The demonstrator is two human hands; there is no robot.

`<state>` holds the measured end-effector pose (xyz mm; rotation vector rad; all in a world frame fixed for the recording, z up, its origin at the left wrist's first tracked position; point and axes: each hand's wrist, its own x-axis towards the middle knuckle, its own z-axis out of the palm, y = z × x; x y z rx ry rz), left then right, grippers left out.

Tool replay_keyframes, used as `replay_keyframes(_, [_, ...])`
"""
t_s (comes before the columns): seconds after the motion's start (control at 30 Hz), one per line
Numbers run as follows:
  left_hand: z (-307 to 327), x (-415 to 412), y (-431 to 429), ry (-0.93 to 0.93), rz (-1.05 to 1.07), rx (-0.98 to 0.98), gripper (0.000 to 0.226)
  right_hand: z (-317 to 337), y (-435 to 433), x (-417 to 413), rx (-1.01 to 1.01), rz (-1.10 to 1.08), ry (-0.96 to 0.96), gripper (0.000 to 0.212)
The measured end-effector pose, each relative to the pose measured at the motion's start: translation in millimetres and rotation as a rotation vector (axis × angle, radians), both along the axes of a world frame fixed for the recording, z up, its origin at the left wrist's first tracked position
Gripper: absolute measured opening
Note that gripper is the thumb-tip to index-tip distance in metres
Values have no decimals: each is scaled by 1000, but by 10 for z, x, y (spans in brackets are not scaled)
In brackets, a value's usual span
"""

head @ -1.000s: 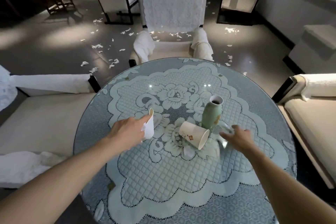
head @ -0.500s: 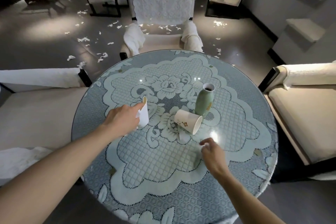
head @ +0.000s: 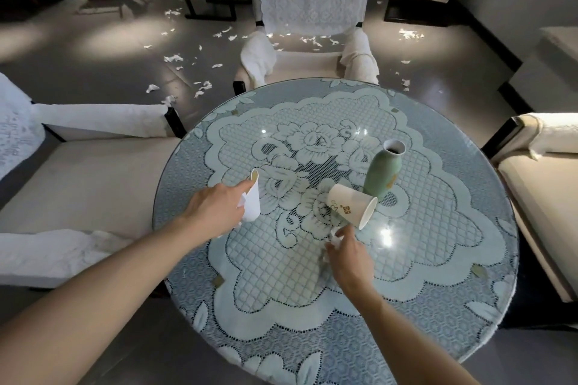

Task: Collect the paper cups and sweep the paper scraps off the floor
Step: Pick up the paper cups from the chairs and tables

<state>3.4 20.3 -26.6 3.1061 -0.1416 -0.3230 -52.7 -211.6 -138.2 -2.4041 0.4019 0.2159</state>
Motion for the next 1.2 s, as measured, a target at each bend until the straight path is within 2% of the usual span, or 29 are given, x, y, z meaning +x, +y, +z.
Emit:
replay_keyframes(0.1, [6, 8, -6, -3, 0, -16, 56, 25, -47, -16, 66, 5, -4, 40])
replay_keyframes(0.23, [15, 8, -14, -10, -16, -20, 57, 102, -57, 26, 82, -3, 37, 12])
replay_keyframes(0.37, [42, 21, -23, -20, -28, -19, 55, 267, -76, -34, 426, -93, -41, 19])
replay_keyframes(0.43, [58, 40, -49, -27, -30, -34, 55, 374, -145, -41, 533, -148, -81, 22])
replay_keyframes(0.63, [112, 77, -194, -66, -54, -53, 51, 486, -448, 38, 522, -352, -168, 26])
replay_keyframes(0.73, [109, 44, -221, -60, -70, -48, 50, 491, -504, 106, 613, -423, -128, 41])
replay_keyframes(0.97, [111, -5, -133, -63, -74, -54, 50, 511, -446, 282, 489, -294, -98, 35])
replay_keyframes(1.2, [281, 19, -134, -135, -77, -111, 50, 866, -474, 236, 278, -50, -121, 26])
